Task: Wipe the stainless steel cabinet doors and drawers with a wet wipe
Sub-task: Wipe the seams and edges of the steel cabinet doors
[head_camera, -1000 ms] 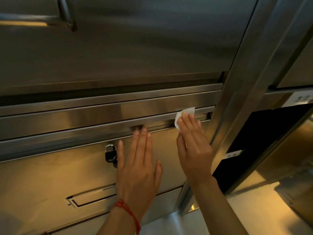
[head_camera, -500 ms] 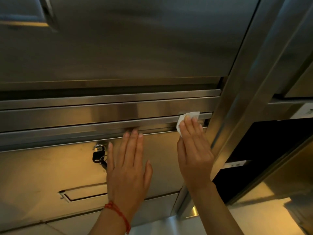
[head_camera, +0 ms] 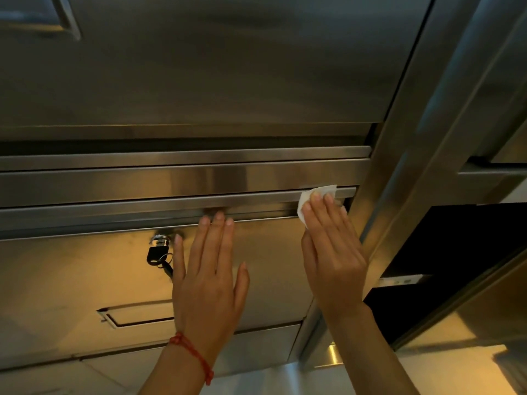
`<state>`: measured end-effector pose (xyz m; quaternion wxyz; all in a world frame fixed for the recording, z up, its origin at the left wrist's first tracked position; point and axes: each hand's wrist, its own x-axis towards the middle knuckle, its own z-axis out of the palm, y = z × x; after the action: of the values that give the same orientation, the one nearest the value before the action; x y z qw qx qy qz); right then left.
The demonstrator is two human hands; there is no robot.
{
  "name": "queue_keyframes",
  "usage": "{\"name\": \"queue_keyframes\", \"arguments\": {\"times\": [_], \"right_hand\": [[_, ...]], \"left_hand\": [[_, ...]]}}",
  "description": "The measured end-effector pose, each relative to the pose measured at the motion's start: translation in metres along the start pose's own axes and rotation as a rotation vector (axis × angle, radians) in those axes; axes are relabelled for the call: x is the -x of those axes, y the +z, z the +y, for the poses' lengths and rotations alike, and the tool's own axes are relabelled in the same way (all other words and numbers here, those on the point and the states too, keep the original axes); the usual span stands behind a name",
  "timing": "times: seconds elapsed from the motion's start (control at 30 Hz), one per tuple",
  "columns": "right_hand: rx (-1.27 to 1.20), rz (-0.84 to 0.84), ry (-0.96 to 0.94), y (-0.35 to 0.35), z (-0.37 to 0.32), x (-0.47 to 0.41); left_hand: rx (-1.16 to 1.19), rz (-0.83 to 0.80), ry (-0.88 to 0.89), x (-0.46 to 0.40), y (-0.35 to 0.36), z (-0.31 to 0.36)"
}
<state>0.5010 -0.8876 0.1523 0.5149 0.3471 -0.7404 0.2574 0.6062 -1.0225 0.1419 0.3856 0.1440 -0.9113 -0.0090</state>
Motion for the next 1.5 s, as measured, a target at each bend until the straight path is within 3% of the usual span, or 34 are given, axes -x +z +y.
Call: {"name": "queue_keyframes", "arguments": {"times": [0.27, 0.47, 0.63, 0.83, 0.93, 1.07, 1.5], "right_hand": [[-0.012, 0.047, 0.098, 0.002, -0.001, 0.002], [0.006, -0.024, -0.043, -0.003, 0.007, 0.001], [-0.006, 0.040, 0.099, -0.007, 0.016, 0.001], [0.015, -0.024, -0.006, -0.011, 0.020, 0.000], [0.016, 0.000, 0.067, -0.013, 0.025, 0.000], [0.020, 0.054, 0.131, -0.007, 0.016, 0.001], [0.024, 0.031, 0.075, 0.004, -0.023, -0.001]], "left_hand": [[-0.002, -0.008, 0.007, 0.000, -0.002, -0.001], [0.004, -0.011, 0.006, 0.001, -0.002, -0.001], [0.003, -0.007, 0.012, 0.000, -0.002, -0.002], [0.009, 0.005, -0.007, 0.001, -0.001, 0.001], [0.002, 0.008, -0.004, 0.001, -0.001, 0.001], [-0.006, 0.000, -0.007, 0.001, -0.002, 0.001], [-0.086, -0.066, 0.103, 0.000, -0.011, -0.011]]}}
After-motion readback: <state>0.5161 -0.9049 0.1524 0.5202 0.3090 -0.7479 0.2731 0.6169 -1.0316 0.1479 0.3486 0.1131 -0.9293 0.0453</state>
